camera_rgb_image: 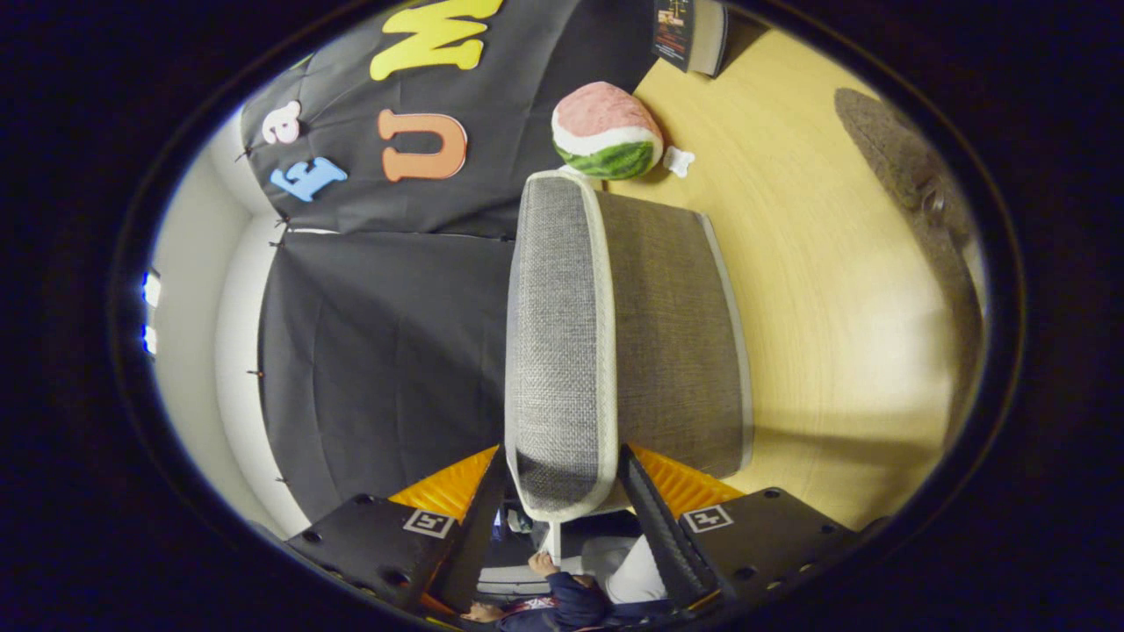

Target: Open the storage box then place both shoes into the box .Put the left shoe in first, then the right shoe, with the right side of both shoes facing outward in a uniform manner.

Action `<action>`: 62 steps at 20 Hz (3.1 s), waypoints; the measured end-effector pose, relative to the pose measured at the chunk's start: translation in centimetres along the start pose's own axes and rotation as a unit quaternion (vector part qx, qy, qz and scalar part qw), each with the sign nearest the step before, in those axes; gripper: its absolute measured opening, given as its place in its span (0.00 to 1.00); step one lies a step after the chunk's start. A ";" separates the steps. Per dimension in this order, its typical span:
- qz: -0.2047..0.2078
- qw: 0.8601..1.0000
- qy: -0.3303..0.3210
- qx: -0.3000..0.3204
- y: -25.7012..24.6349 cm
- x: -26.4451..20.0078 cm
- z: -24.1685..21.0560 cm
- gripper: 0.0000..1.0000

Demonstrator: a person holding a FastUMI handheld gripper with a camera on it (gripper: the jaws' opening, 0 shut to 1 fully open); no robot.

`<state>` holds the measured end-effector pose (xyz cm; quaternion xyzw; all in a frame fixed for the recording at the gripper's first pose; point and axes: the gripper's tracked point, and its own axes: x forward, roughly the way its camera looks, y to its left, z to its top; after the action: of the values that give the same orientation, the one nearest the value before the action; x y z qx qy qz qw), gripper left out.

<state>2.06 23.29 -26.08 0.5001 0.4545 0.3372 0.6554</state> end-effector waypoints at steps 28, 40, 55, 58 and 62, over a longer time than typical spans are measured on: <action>-0.035 0.951 -0.027 -0.306 21.2 4.7 -0.8 0.09; -0.064 0.908 -0.007 -0.415 26.2 14.8 -4.0 0.52; -0.199 0.851 -0.178 -0.452 25.2 7.0 2.6 0.91; -0.235 0.833 -0.228 -0.446 24.4 1.0 5.0 0.94; -0.292 0.803 -0.299 -0.425 21.5 -8.0 7.9 0.94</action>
<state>6.81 19.28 -2.65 0.0909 0.1720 0.1231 0.9731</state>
